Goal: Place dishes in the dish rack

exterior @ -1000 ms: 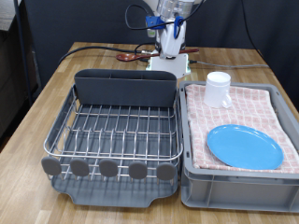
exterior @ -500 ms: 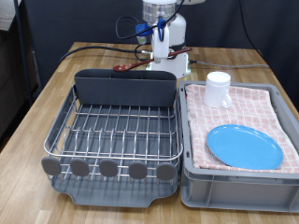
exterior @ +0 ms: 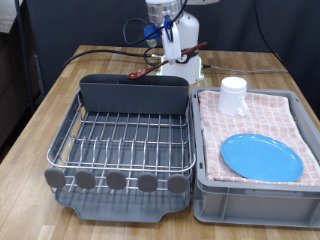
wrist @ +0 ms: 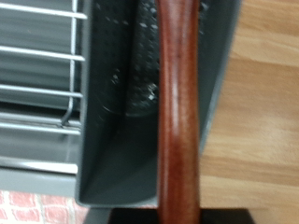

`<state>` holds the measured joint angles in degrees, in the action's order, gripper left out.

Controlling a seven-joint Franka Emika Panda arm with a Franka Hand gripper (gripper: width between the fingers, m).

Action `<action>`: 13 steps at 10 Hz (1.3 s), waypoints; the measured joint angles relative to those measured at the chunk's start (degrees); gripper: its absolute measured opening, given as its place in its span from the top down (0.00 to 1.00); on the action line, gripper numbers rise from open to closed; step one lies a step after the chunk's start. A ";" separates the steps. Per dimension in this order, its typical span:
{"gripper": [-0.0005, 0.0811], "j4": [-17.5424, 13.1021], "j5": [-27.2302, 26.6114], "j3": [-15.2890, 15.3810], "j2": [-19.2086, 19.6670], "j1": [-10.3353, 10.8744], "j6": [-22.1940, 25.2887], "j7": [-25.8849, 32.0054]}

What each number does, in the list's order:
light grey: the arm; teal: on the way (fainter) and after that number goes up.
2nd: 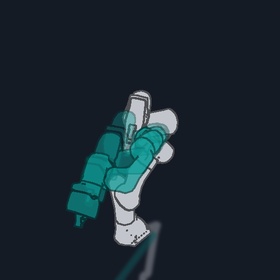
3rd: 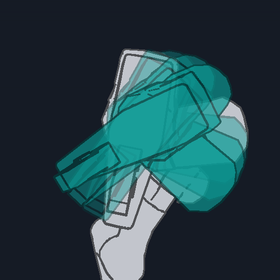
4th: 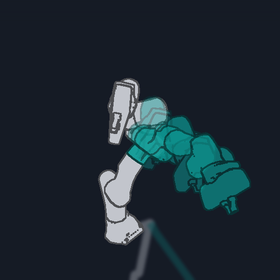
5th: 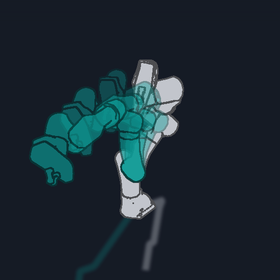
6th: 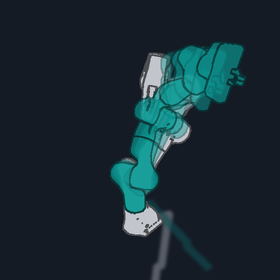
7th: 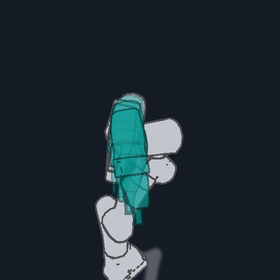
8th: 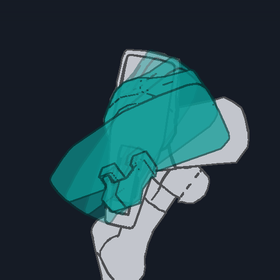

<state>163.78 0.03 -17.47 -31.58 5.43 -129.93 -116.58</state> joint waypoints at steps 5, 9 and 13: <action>0.88 -0.66 -5.53 -6.89 -0.29 1.28 3.11 10.00; 0.88 -2.84 -6.82 -10.26 2.15 1.91 7.90 14.09; 0.88 -5.18 -7.62 -12.43 6.51 3.20 8.02 17.73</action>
<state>158.61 -7.59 -29.89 -25.07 8.62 -121.91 -98.84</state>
